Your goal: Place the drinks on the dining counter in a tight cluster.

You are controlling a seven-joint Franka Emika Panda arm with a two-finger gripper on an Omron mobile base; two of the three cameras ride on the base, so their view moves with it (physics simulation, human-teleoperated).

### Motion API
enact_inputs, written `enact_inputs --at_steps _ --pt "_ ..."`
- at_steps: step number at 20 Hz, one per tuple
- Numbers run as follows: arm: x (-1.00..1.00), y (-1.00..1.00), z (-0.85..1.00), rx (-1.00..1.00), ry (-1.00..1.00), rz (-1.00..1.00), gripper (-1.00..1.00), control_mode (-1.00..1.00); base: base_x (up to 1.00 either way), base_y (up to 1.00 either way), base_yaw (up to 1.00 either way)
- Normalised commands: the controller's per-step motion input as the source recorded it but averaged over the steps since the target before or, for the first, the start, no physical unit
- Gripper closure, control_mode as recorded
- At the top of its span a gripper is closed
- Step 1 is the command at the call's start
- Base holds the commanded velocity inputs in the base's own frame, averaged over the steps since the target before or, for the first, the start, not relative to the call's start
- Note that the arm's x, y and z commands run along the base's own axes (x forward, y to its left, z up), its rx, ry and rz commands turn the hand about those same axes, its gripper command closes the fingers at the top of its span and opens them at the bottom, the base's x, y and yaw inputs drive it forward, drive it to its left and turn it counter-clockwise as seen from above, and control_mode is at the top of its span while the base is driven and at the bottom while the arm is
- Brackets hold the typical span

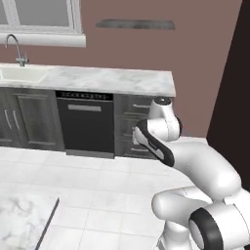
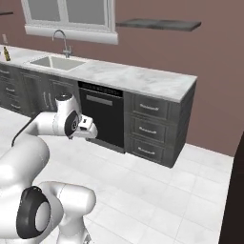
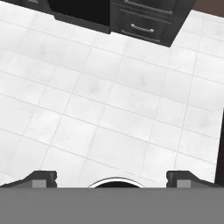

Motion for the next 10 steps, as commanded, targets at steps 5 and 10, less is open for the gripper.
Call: enact_inputs --at_steps 5,10 --pt "0.0 0.0 0.0 0.0 0.0 0.0 -1.0 1.0 0.94 0.02 0.17" --pt "0.0 0.0 0.0 0.0 0.0 0.0 -1.0 1.0 0.92 0.0 0.27"
